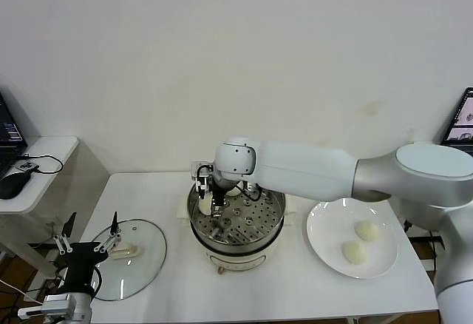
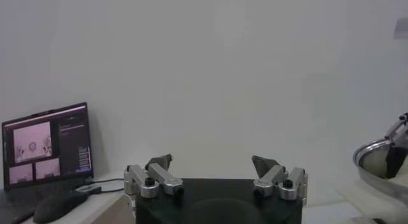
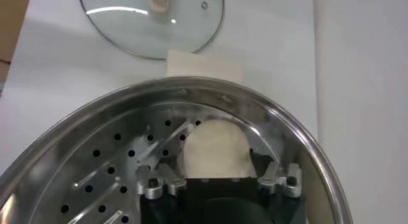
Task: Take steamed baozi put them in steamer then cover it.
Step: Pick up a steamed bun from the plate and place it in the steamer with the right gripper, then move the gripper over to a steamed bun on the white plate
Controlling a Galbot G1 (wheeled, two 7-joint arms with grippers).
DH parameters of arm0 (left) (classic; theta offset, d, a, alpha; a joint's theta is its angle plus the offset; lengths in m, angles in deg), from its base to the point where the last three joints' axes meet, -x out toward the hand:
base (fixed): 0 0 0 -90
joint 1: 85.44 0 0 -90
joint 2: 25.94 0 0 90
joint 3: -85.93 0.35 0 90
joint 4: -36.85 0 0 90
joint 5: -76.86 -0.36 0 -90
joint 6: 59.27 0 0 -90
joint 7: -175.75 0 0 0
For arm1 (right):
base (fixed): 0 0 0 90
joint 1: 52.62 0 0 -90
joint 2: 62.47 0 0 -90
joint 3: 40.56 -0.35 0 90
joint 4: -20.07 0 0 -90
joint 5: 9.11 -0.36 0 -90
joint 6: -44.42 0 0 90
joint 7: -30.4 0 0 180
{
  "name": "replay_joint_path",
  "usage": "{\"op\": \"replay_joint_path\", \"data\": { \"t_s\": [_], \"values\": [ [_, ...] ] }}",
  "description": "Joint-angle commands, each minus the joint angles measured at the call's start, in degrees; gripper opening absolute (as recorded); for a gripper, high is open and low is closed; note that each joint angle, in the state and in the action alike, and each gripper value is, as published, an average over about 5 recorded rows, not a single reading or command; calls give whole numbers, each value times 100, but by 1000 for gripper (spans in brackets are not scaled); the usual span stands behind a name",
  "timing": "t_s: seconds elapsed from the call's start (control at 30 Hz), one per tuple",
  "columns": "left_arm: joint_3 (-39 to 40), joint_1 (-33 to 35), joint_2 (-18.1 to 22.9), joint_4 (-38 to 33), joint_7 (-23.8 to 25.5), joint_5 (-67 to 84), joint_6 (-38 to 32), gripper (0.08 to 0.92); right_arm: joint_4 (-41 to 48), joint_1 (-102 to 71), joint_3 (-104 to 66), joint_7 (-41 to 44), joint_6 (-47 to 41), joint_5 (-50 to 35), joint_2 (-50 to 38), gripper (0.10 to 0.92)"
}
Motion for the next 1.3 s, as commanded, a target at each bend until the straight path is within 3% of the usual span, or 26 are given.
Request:
{"op": "replay_joint_path", "data": {
  "t_s": [0.03, 0.4, 0.77, 1.03, 1.3],
  "values": [
    [8, -3, -2, -15, 4, 0, 9, 823, -605, 813, 129, 658, 42, 81, -721, 821],
    [106, -11, -29, -52, 11, -26, 27, 823, -2298, 1888, 741, 1971, 1214, 1263, -3589, 822],
    [162, 91, -32, -153, 16, -147, 42, 823, -2719, 843, 580, 2194, 2340, 2835, -5721, 823],
    [170, 152, -23, -133, 14, -190, 30, 823, -2592, -2052, -1631, 1933, 2644, 3588, -6455, 823],
    [122, 226, -3, -120, 14, -249, 32, 823, -2059, -4834, -4075, 1688, 2788, 4008, -6142, 823]
  ]
}}
